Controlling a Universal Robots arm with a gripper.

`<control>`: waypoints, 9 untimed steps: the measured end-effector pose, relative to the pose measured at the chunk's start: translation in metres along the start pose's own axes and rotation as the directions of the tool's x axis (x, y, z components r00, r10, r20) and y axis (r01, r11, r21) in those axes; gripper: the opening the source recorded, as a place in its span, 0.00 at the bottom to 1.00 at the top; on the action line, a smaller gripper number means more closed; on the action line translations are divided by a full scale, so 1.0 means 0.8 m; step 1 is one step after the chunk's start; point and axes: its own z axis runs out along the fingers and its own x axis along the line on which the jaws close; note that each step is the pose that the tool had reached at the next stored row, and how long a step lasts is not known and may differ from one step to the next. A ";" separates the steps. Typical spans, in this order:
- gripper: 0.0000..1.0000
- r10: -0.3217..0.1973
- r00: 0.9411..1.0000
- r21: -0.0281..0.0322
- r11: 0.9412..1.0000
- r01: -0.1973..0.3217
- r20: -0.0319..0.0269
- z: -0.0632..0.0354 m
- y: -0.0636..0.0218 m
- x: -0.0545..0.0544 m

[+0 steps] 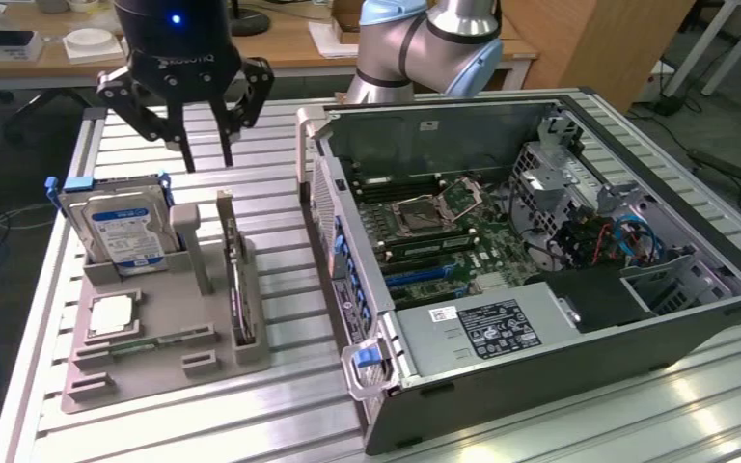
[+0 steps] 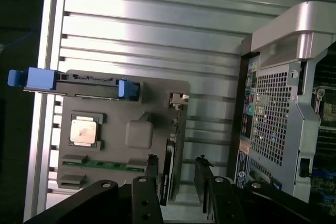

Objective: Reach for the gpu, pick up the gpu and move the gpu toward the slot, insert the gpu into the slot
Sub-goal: 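Pick up the gpu and move the gpu toward the slot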

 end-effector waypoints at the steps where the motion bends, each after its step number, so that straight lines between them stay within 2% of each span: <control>1: 0.41 -0.002 1.000 0.000 1.000 0.002 0.000 0.001 0.000 0.000; 9: 0.41 -0.012 1.000 0.000 1.000 0.012 -0.002 0.015 -0.003 0.001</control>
